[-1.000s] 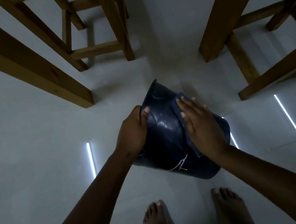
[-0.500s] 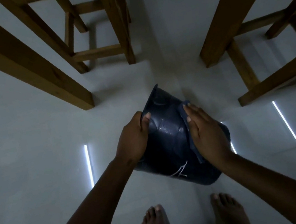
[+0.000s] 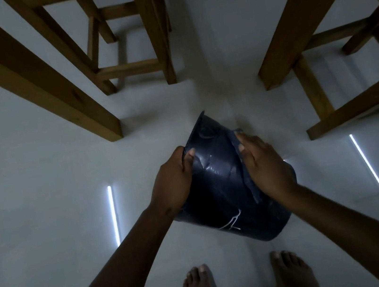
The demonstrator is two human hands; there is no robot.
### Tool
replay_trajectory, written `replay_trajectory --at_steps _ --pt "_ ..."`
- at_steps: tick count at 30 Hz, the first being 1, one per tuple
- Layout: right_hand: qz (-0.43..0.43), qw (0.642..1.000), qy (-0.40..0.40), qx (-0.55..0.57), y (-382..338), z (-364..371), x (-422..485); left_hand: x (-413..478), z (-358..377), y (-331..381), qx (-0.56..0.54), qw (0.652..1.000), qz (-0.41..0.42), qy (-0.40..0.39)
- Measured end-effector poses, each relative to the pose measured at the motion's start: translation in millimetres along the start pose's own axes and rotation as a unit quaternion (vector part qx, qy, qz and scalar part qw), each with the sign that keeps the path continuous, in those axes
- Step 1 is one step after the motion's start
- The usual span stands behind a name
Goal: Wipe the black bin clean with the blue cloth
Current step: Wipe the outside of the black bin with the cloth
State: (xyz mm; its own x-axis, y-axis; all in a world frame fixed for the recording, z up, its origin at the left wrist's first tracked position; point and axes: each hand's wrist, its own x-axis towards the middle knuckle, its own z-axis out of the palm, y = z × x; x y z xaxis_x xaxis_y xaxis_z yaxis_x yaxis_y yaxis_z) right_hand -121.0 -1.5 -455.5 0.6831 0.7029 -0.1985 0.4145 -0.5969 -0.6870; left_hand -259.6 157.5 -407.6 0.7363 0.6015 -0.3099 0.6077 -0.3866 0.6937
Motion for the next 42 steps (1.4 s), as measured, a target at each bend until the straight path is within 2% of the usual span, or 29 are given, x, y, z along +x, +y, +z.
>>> replay_trajectory --at_steps 3,6,8,10,15,18,21,23,25,27,29,31,33,36,39,42 --pt "-0.108 0.982 0.002 -0.156 -14.9 18.9 -55.3 1.7 0.2 -2.1 0.004 1.000 -0.002 0.000" --pt "-0.198 0.961 -0.019 -0.194 -19.3 27.6 -57.9 5.2 0.2 -1.6 -0.007 1.000 0.007 0.007" --pt "-0.163 0.973 -0.002 -0.163 -24.6 21.6 -35.4 4.9 0.8 1.9 -0.011 1.000 0.012 0.009" --pt "-0.092 0.990 0.021 -0.102 -23.7 15.5 -8.8 0.1 1.9 3.8 -0.012 1.000 0.019 0.018" --pt "0.022 0.996 -0.038 0.076 14.2 1.5 28.3 -35.2 3.1 -14.5 -0.005 0.999 -0.008 0.040" --pt "-0.012 0.996 -0.041 0.076 8.2 -3.1 4.5 -26.7 0.4 -10.0 0.018 0.998 -0.001 0.065" --pt "-0.147 0.988 -0.012 -0.052 -12.7 11.1 -32.5 -3.2 -2.7 2.2 0.049 0.995 0.025 0.087" --pt "-0.205 0.974 -0.004 -0.097 -17.5 21.0 -44.1 3.5 -3.2 6.9 0.054 0.995 0.032 0.080" --pt "-0.203 0.973 -0.021 -0.108 -14.8 20.3 -30.9 4.1 -4.8 6.4 0.021 0.998 0.022 0.063" --pt "-0.125 0.991 -0.027 -0.035 -9.4 12.1 -5.2 4.7 -7.7 4.8 -0.029 0.999 0.013 0.042" --pt "-0.049 0.998 -0.023 0.030 -3.2 5.4 10.3 8.6 -10.7 1.0 -0.012 0.999 0.022 0.027" --pt "-0.062 0.998 -0.014 -0.015 -6.1 8.4 -5.7 11.5 -11.3 -2.2 0.025 0.999 0.026 0.018" --pt "-0.133 0.988 -0.001 -0.084 -10.2 18.0 -36.7 12.6 -11.0 -2.7 0.048 0.998 0.027 0.017" --pt "-0.188 0.976 -0.020 -0.108 -9.9 25.1 -50.6 16.0 -12.2 1.2 0.042 0.997 0.046 0.034" --pt "-0.171 0.982 -0.020 -0.072 -18.6 22.5 -27.8 15.9 -14.7 5.9 0.022 0.998 0.057 0.033" --pt "-0.127 0.992 -0.023 -0.009 -21.5 19.7 -6.8 5.5 -20.3 1.9 -0.037 0.998 0.028 -0.034"
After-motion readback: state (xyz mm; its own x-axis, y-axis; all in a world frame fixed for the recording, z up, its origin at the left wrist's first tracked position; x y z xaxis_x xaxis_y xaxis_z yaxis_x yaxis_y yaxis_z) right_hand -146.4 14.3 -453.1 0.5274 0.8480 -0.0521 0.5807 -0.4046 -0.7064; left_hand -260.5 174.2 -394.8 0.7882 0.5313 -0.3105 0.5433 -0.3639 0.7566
